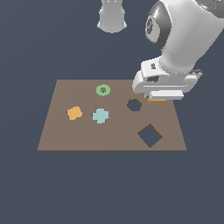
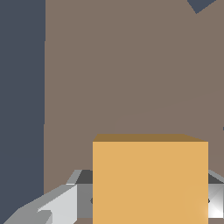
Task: Insert a designated object into the corresponding slot on a board.
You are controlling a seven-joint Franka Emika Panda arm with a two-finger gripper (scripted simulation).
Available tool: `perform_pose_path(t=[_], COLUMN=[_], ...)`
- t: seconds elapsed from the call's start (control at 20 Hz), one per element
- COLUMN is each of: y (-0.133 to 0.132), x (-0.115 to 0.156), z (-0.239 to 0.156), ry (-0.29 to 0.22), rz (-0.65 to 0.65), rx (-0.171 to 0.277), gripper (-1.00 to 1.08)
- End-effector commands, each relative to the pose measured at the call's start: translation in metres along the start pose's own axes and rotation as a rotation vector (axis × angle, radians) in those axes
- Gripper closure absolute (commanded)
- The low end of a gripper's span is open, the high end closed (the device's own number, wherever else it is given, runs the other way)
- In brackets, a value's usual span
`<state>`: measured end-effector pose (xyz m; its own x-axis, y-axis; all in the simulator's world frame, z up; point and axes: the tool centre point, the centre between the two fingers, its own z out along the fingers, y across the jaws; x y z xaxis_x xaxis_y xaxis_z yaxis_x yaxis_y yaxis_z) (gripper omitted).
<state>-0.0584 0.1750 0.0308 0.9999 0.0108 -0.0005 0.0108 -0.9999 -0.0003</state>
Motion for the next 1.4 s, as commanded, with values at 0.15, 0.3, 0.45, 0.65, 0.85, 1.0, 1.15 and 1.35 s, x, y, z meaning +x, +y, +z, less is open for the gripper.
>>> perform_pose_path(t=[0.15,0.3,0.45,0.65,0.85,1.0,1.15,1.35], y=[0.009,0.015,0.021,0.032,0.043,0.051,0.058,0.066], x=[0.002,0.004,0.006,0.011,0.018,0.025,0.032,0.043], z=[-0.001,-0.001,-0.001,-0.002,-0.003,-0.003,-0.004,-0.005], ry=[0.001,0.001,0.001,0.001,0.001,0.001,0.001,0.001], rz=[-0.091,-0.159,-0.237,-0.36,-0.499,-0.605,-0.712,-0.856], rx=[0.0,0.0,0.0,0.0,0.0,-0.001,-0.001,-0.001], gripper=[1.08,1.08,1.08,1.08,1.08,1.08,1.08,1.08])
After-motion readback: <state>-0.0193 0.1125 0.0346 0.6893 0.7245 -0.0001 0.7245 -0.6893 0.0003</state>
